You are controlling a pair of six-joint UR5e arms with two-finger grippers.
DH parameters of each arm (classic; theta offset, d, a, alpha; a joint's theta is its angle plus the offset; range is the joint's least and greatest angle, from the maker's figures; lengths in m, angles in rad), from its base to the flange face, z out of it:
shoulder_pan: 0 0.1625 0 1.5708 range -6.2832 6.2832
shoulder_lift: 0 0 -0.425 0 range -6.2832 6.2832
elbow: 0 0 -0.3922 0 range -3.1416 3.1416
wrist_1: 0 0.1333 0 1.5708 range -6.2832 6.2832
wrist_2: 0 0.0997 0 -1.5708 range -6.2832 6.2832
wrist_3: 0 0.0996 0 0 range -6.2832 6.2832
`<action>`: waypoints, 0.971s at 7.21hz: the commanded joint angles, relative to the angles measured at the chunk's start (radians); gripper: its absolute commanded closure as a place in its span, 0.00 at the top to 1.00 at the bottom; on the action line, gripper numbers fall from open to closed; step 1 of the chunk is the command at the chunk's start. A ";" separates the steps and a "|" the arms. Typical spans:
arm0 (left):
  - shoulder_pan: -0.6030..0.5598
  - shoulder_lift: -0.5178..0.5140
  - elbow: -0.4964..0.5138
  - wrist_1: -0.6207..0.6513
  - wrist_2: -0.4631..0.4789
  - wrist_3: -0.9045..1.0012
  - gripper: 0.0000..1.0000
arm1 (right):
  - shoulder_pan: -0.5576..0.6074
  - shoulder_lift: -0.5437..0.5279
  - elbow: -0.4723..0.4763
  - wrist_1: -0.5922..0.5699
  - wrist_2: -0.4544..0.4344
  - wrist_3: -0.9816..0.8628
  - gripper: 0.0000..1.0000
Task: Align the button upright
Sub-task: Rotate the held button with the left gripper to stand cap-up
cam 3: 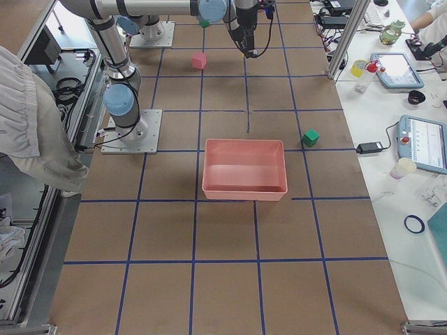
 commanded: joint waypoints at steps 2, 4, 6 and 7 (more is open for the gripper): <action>0.051 -0.012 0.066 -0.183 -0.320 -0.448 0.00 | 0.000 0.000 0.000 0.000 0.008 0.000 1.00; 0.105 -0.085 0.075 -0.186 -0.565 -0.631 0.00 | 0.000 0.000 0.000 -0.002 0.008 0.000 1.00; 0.186 -0.185 0.092 -0.240 -0.751 -0.659 0.00 | 0.000 0.000 0.000 -0.002 0.008 0.000 1.00; 0.220 -0.199 0.102 -0.269 -0.776 -0.659 0.00 | 0.000 0.000 0.001 0.000 0.009 0.000 1.00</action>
